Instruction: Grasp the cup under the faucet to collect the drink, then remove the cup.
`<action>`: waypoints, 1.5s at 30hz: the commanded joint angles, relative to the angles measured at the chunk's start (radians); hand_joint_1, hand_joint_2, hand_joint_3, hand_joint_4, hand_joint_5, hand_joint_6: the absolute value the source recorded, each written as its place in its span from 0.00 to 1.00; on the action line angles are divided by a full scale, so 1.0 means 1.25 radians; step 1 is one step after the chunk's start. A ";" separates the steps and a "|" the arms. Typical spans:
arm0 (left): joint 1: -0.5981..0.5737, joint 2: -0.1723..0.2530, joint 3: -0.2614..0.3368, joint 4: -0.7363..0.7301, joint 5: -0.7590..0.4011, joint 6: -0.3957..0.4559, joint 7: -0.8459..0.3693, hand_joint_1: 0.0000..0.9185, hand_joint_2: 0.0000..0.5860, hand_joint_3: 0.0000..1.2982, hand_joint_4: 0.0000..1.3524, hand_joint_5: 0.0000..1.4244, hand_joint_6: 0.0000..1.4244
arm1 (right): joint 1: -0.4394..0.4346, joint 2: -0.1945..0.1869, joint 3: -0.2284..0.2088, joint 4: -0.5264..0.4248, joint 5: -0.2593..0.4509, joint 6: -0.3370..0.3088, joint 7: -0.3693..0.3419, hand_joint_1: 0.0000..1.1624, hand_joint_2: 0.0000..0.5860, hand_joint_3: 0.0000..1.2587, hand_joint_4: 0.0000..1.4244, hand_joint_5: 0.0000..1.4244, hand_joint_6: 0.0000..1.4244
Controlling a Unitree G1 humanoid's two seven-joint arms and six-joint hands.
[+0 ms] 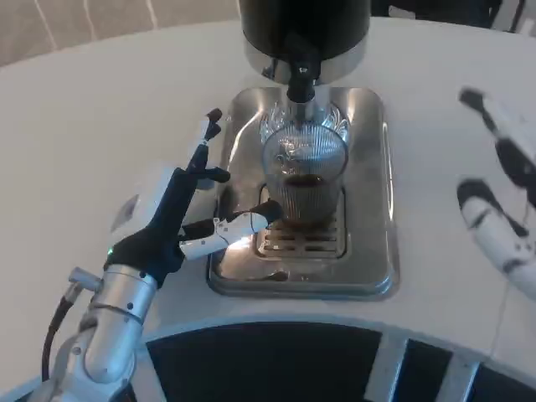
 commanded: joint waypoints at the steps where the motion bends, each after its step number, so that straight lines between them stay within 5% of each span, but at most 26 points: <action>1: 0.001 0.008 0.002 0.007 -0.010 -0.021 -0.012 0.42 0.14 0.03 0.02 0.26 0.26 | 0.110 0.084 -0.015 -0.012 -0.018 -0.086 -0.006 0.00 0.96 0.00 0.00 0.00 0.00; 10: -0.029 0.008 -0.001 0.061 -0.035 -0.068 -0.054 0.42 0.14 0.04 0.03 0.28 0.28 | 0.210 0.185 -0.009 -0.012 -0.051 -0.164 0.035 0.00 0.97 0.00 0.00 0.00 0.00; 18: -0.062 0.002 -0.004 0.111 -0.052 -0.106 -0.081 0.42 0.15 0.04 0.03 0.29 0.29 | 0.223 0.247 -0.008 -0.012 -0.053 -0.229 0.096 0.00 0.98 0.00 0.00 0.00 0.00; 25: -0.103 -0.007 -0.020 0.159 -0.052 -0.121 -0.101 0.42 0.15 0.06 0.04 0.31 0.31 | 0.259 0.264 -0.010 -0.012 -0.053 -0.249 0.142 0.00 0.99 0.00 0.00 0.00 0.00; 45: -0.187 -0.029 -0.066 0.259 -0.038 -0.170 -0.125 0.43 0.15 0.08 0.14 0.39 0.40 | 0.352 0.297 -0.002 -0.012 -0.035 -0.280 0.117 0.00 1.00 0.00 0.00 0.00 0.00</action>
